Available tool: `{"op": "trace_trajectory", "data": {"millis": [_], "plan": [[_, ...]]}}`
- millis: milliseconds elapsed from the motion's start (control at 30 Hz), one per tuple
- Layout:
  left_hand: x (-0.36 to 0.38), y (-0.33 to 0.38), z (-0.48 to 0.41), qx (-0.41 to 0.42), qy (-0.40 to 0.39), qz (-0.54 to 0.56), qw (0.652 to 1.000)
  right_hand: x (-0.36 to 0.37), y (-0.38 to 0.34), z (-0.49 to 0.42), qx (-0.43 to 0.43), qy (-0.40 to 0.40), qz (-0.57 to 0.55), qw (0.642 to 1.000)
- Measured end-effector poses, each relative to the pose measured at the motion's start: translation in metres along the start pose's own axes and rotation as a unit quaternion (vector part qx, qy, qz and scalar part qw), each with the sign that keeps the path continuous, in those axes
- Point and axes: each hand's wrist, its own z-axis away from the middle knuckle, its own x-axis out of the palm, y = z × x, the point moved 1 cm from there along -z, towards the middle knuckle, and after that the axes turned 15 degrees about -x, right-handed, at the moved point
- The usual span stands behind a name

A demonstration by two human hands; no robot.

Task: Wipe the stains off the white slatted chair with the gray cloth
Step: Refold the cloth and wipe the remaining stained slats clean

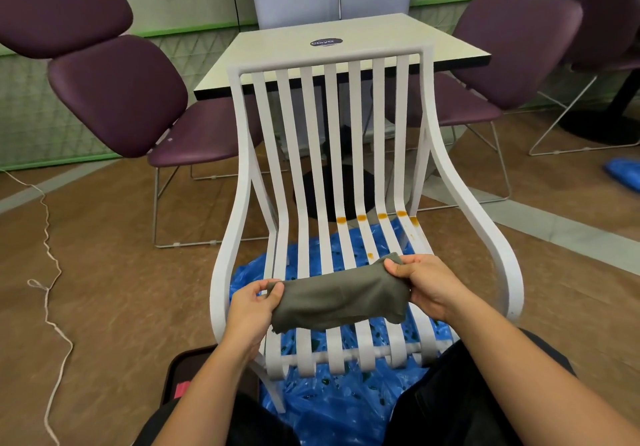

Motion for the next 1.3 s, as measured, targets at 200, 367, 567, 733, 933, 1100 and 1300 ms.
{"op": "trace_trajectory", "data": {"millis": [200,367,567,733,933,1100,1300], "plan": [[0.002,0.001,0.005,-0.015,-0.026,0.032,0.999,-0.001,0.000,0.001,-0.028,-0.019,0.054,0.998],[0.004,0.004,0.012,-0.017,-0.037,0.089,0.995,0.001,0.004,0.002,-0.033,0.002,0.080,0.996],[0.010,0.008,0.020,0.047,0.008,0.062,0.997,0.009,0.008,0.002,-0.043,0.031,0.106,0.993],[0.016,0.012,0.022,0.066,0.043,0.069,0.994,0.013,0.014,0.002,-0.052,0.031,0.108,0.992],[0.034,0.019,0.031,0.086,0.056,0.051,0.993,0.032,0.010,0.016,-0.129,0.038,0.224,0.965],[0.068,0.025,0.047,0.089,0.023,0.017,0.996,0.055,0.016,0.036,-0.152,0.003,0.223,0.963],[0.095,0.030,0.058,0.099,-0.001,-0.020,0.995,0.076,0.020,0.052,-0.153,-0.031,0.160,0.975]]}}
